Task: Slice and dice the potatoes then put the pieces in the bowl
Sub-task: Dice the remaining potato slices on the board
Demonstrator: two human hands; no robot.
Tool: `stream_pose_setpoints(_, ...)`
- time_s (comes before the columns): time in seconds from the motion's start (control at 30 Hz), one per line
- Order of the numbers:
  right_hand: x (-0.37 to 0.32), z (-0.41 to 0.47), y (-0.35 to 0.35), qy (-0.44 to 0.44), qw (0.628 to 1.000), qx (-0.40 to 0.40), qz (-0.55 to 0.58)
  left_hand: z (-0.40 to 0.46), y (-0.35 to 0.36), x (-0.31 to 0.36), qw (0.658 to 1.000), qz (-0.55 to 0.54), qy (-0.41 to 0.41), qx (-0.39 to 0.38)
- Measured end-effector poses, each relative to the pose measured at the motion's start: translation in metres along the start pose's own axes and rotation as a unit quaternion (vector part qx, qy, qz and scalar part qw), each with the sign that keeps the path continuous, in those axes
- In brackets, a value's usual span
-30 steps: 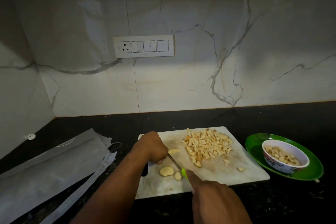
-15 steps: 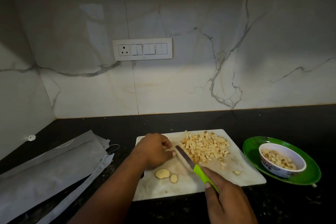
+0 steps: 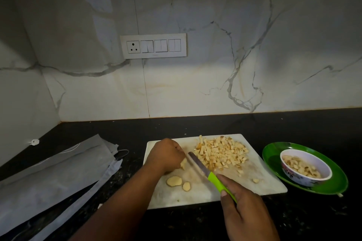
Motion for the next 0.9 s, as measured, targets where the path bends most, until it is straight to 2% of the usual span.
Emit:
stream_pose_setpoints(0.1, 0.001, 0.002, -0.001, 0.002, 1.000, -0.009, -0.003, -0.005, -0.004, -0.007, 0.989, -0.112, 0.009, -0.097)
stream_pose_setpoints(0.17, 0.000, 0.002, -0.001, 0.005, 1.000, -0.022, -0.010, -0.009, -0.003, -0.007, 0.981, -0.078, 0.047, -0.170)
stream_pose_setpoints(0.23, -0.002, 0.002, -0.001, 0.004, 1.000, -0.027, -0.011, -0.010, -0.003, -0.007, 0.979, -0.009, 0.073, -0.192)
stream_pose_setpoints(0.43, -0.003, 0.003, 0.001, 0.020, 0.998, -0.050, -0.043, -0.008, -0.004, -0.002, 0.989, -0.048, 0.047, -0.132)
stream_pose_setpoints(0.57, -0.013, 0.009, 0.006, 0.025, 0.990, -0.078, -0.114, -0.004, 0.002, 0.001, 0.995, -0.030, 0.014, -0.090)
stream_pose_setpoints(0.7, -0.032, 0.017, 0.014, 0.004, 0.981, -0.100, -0.169, -0.004, -0.001, -0.002, 0.993, -0.037, -0.001, -0.111)
stream_pose_setpoints(0.9, -0.047, 0.025, 0.030, -0.023, 0.977, -0.091, -0.190, 0.002, -0.007, -0.020, 0.993, -0.098, -0.040, -0.059)
Point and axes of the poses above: each hand's wrist, its own z-axis towards the middle knuckle, its own y-axis out of the palm, x = y × z, the point moved 8 cm from there along z, towards the middle knuckle, and after that the axes turned 7 degrees about -z, right-handed, at the moved point
